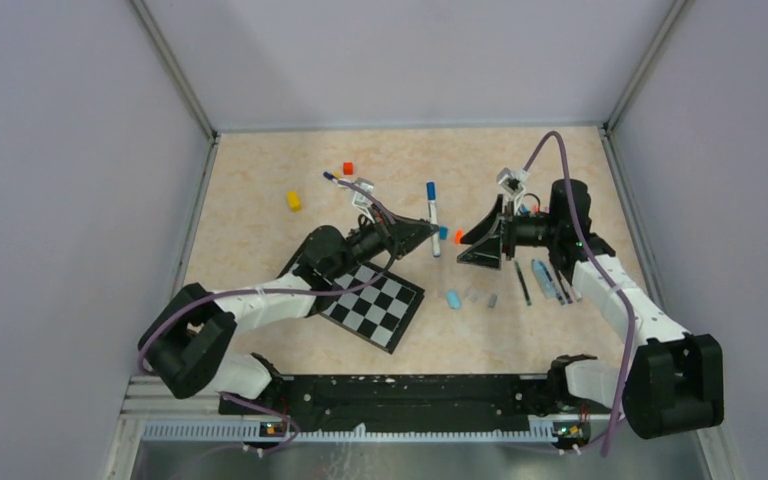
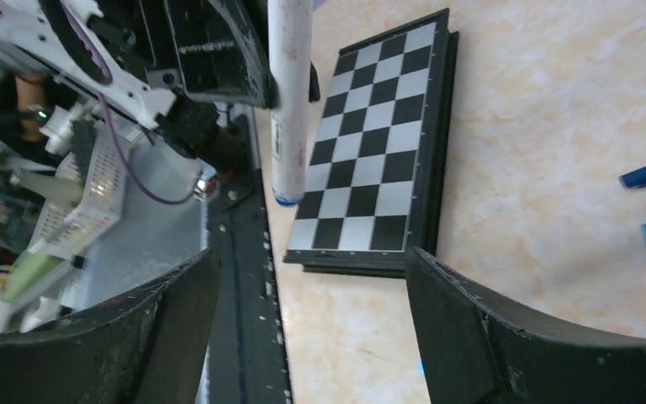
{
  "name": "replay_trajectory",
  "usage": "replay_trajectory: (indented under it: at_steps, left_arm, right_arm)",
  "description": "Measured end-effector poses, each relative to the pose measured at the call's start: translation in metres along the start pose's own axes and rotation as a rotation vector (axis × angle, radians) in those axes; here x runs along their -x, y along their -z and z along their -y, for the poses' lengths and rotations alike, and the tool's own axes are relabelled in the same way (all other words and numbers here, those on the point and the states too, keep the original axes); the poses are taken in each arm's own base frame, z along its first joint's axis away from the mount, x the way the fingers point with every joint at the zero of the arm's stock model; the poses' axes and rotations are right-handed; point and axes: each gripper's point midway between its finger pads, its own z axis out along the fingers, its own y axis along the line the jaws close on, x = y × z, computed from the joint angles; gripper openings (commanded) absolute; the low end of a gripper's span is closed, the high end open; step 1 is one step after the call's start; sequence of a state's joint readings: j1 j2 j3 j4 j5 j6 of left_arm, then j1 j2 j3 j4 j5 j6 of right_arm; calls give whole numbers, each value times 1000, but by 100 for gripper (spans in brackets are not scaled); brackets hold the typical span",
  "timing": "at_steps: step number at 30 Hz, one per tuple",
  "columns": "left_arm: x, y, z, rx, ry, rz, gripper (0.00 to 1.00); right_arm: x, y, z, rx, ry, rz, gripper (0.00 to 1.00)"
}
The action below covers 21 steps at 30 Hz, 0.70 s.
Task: Open the pen caps
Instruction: Pick up the pen from the center of the board.
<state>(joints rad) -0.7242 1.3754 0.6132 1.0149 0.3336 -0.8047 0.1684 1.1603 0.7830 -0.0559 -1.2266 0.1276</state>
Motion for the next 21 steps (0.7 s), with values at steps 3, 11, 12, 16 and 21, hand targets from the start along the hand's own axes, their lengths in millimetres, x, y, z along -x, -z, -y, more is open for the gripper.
replay_trajectory:
  at_steps: [3, 11, 12, 16, 21]
  left_arm:
    - [-9, -9, -2, 16, 0, -2, 0]
    - [-25, -33, 2, 21, 4, -6, 0]
    - [-28, -35, 3, 21, 5, -9, 0]
    - [-34, -41, 4, 22, 3, -15, 0]
    - [-35, -44, 6, 18, -4, -12, 0]
  right_arm:
    - [-7, -5, -3, 24, -80, 15, 81]
    - [6, -10, -15, 75, -93, 61, 87]
    - [5, -10, -16, 79, -100, 64, 87]
    - [5, -10, -18, 97, -109, 79, 78]
    - [7, -11, -20, 108, -114, 87, 59]
